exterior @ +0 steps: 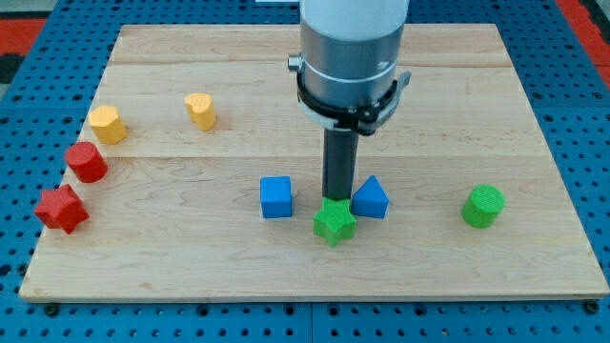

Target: Move the blue triangle to the left side of the green circle

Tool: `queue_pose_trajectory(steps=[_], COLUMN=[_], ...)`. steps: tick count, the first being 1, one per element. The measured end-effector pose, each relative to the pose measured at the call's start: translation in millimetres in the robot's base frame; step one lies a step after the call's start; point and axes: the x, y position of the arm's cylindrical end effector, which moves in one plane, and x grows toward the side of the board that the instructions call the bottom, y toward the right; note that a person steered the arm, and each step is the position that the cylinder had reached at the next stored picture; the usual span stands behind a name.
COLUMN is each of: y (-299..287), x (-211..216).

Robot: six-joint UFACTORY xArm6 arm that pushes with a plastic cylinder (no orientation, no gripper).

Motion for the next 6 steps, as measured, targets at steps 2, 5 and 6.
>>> queue_pose_trajectory(steps=[2,5,6], y=[63,10,6], x=[2,69,39])
